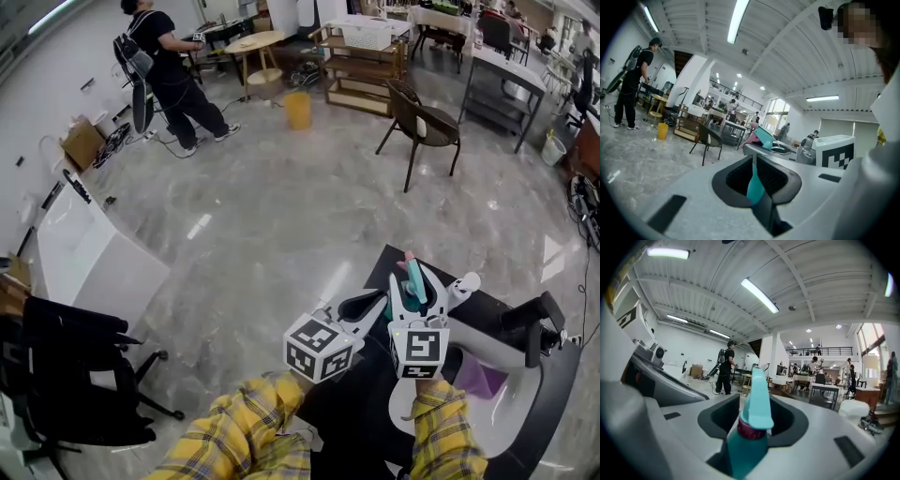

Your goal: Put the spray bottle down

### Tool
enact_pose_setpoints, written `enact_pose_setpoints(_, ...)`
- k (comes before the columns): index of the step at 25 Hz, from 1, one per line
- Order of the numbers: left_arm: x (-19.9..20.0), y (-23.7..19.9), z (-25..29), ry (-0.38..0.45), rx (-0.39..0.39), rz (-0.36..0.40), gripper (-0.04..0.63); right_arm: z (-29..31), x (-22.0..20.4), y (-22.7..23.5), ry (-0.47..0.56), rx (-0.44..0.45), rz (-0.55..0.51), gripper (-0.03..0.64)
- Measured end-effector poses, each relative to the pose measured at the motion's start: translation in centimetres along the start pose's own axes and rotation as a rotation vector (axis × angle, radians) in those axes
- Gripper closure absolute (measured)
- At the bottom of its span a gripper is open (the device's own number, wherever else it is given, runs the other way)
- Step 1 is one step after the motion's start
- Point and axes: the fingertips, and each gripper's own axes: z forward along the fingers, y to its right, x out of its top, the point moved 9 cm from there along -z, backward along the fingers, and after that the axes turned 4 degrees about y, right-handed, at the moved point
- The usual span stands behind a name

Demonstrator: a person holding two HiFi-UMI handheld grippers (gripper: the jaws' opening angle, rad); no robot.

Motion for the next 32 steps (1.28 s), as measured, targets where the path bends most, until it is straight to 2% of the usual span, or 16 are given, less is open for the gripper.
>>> enact_pose_setpoints(7,0.0,0.5,-1.0,-0.003,-0.014,0.003,0.568,-1.5,0.2,-0.1,-0.023,-0.065,0.017,0.463)
enact_pose_setpoints(14,-0.1,1.7,-1.8,0.003,-0.033,-0.007,0.568,-3.5,0.4,-0.5,-0.027,-0.06,0.051,0.45)
enact_pose_setpoints(19,-0.5,2.4,-3.0,-0.004,-0.043,-0.014,0.568,-5.1,0.6,-1.0,-0.034,-0.102,0.057,0.443)
enact_pose_setpoints(27,-1.5,3.9,-5.4,-0.021,-0.058,-0.032,0.568,-8.9,0.2,-1.4,-0.089,-0.148,0.134,0.443)
enact_pose_setpoints(29,-1.4,4.3,-5.8,-0.02,-0.062,-0.039,0.568,-9.9,0.3,-1.6,-0.119,-0.174,0.137,0.462)
enact_pose_setpoints(32,-1.7,4.9,-6.5,-0.019,-0.068,-0.055,0.568,-11.8,0.3,-2.0,-0.173,-0.21,0.139,0.526)
